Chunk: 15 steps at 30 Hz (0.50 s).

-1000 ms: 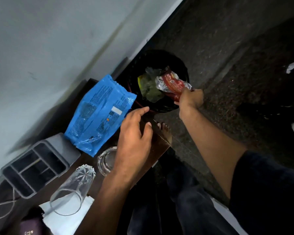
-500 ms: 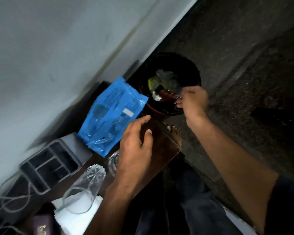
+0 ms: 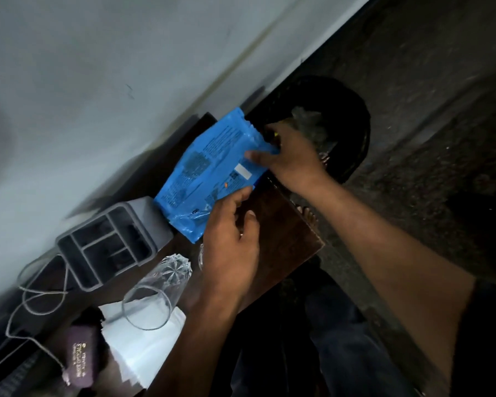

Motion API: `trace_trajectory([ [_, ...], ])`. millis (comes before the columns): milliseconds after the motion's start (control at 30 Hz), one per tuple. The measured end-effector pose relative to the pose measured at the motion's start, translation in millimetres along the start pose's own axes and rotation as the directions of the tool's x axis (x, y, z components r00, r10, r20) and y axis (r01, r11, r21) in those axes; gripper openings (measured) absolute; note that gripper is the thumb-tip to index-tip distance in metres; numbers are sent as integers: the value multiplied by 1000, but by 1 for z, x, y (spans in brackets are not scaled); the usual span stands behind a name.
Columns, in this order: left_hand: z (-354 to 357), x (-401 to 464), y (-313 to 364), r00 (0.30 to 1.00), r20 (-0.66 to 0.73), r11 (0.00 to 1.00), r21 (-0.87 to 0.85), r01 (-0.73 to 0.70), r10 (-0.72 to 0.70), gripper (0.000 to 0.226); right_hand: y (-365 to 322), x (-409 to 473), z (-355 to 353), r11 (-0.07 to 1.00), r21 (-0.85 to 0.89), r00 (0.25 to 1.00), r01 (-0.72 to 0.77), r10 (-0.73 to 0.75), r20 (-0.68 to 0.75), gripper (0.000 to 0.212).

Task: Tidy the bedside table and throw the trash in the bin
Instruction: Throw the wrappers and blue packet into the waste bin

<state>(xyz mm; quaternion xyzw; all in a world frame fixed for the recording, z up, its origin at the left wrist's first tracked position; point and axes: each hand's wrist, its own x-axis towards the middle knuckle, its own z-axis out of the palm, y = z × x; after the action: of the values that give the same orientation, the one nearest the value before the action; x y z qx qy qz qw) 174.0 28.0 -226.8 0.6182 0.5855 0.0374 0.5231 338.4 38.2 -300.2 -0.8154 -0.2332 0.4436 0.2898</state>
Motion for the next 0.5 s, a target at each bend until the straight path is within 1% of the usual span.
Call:
trace_trajectory([
  [33, 0, 0, -1, 1000, -11, 1000, -1, -6, 6, 37, -1, -1, 5, 1000, -2, 1000, 12, -12, -1, 56],
  [100, 0, -2, -2, 999, -36, 1000, -15, -20, 19, 35, -3, -4, 9, 998, 60, 999, 12, -10, -39, 38],
  [167, -1, -3, 0, 997, -61, 998, -52, -39, 36, 33, -2, -5, 2, 976, 215, 998, -45, 52, -27, 27],
  [200, -2, -4, 2, 997, -70, 996, -73, -50, 45, 32, 0, -5, -5, 942, 323, 995, -91, 96, 0, 23],
  [233, -2, -4, 3, 996, -74, 994, -94, -64, 57, 31, 4, -5, -16, 886, 441, 989, -141, 144, 27, 20],
  [267, -2, -4, 5, 994, -77, 991, -107, -80, 72, 31, 9, -4, -27, 822, 540, 981, -180, 188, 39, 19],
  [300, -1, -3, 7, 993, -83, 989, -111, -97, 88, 31, 16, -3, -39, 774, 603, 975, -191, 223, 23, 18],
  [400, 7, 1, 13, 989, -85, 987, -98, -126, 118, 32, 47, 0, -70, 670, 729, 934, -141, 335, -127, 16],
  [467, 15, 4, 18, 989, -52, 987, -77, -140, 136, 32, 76, -1, -86, 605, 788, 868, -110, 445, -220, 15],
  [500, 19, 6, 20, 987, -28, 987, -39, -159, 158, 33, 92, -1, -91, 595, 797, 827, -109, 499, -259, 16],
])
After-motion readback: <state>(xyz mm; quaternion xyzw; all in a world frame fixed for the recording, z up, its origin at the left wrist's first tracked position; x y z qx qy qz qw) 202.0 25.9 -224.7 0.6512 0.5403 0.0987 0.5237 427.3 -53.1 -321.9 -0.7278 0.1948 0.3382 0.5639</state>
